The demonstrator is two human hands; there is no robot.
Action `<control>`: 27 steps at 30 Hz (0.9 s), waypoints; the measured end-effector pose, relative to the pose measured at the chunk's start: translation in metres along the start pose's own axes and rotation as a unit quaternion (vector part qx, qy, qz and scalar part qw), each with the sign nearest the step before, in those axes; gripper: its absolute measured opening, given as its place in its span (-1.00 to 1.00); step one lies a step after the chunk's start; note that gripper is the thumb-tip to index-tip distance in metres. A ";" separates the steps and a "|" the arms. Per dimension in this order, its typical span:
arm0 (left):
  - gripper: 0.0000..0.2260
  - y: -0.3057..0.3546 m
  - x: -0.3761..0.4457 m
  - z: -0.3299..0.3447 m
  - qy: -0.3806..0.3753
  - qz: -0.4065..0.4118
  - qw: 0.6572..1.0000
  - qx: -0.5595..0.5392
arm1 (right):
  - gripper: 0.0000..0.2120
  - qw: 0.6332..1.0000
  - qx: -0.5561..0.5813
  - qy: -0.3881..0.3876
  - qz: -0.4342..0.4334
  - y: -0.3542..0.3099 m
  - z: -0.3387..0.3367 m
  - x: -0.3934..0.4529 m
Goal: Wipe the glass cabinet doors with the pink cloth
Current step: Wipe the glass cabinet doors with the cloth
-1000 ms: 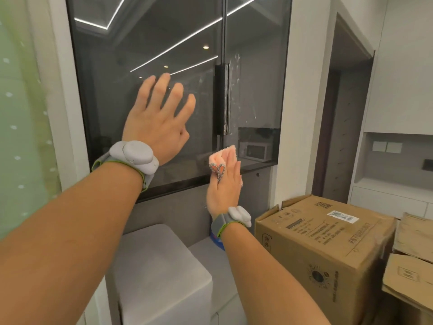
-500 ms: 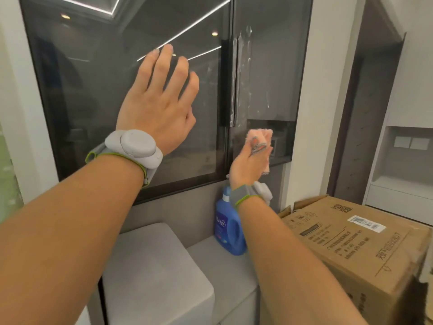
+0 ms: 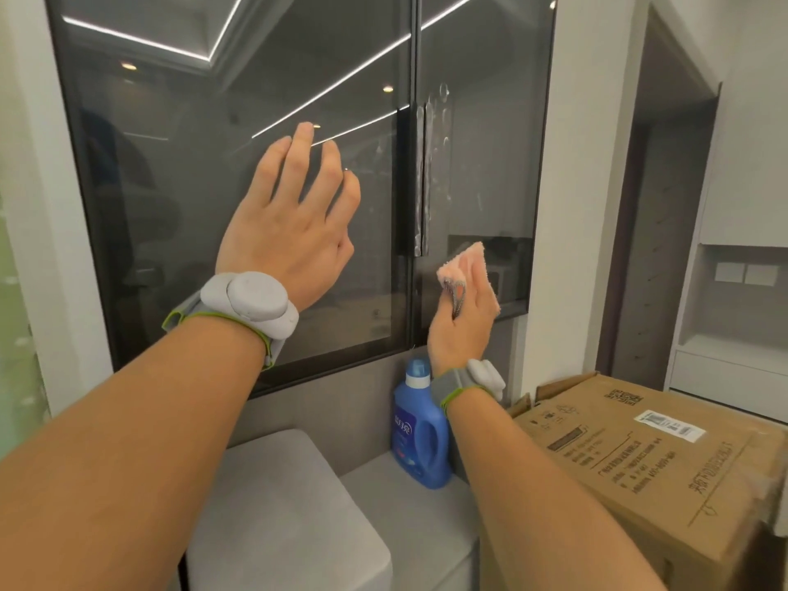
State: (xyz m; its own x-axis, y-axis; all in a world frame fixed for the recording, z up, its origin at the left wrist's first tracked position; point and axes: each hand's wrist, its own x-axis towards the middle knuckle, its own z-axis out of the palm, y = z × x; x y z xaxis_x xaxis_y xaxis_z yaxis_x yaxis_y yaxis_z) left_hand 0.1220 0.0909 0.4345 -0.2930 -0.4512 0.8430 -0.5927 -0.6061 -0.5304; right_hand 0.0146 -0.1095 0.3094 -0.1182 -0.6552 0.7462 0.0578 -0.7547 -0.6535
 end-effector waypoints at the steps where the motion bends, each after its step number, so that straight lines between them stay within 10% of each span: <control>1: -0.57 0.000 0.000 0.000 -0.001 0.001 1.000 0.003 | -0.40 0.999 0.032 -0.011 0.012 -0.008 0.004 0.005; 8: -0.57 0.000 -0.002 0.001 -0.001 0.001 1.000 0.005 | -0.37 0.973 -0.054 -0.131 -0.184 0.000 -0.001 0.008; 17: -0.57 -0.002 0.014 -0.003 0.005 -0.003 0.999 0.036 | -0.73 0.997 -0.020 0.011 0.074 -0.039 0.017 0.096; 20: -0.55 0.004 0.014 0.002 0.019 0.007 0.999 0.032 | -0.54 0.996 0.015 0.000 0.086 -0.057 0.021 0.123; 27: -0.52 0.006 0.011 0.003 0.007 -0.001 1.000 0.012 | -0.39 0.991 0.014 -0.064 -0.114 -0.003 0.000 0.070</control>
State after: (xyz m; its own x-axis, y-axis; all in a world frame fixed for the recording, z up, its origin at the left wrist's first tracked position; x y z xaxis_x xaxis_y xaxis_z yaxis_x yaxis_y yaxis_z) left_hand 0.1176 0.0805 0.4403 -0.3033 -0.4409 0.8447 -0.5749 -0.6223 -0.5313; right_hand 0.0063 -0.1526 0.3634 -0.0051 -0.4651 0.8853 0.0722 -0.8831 -0.4635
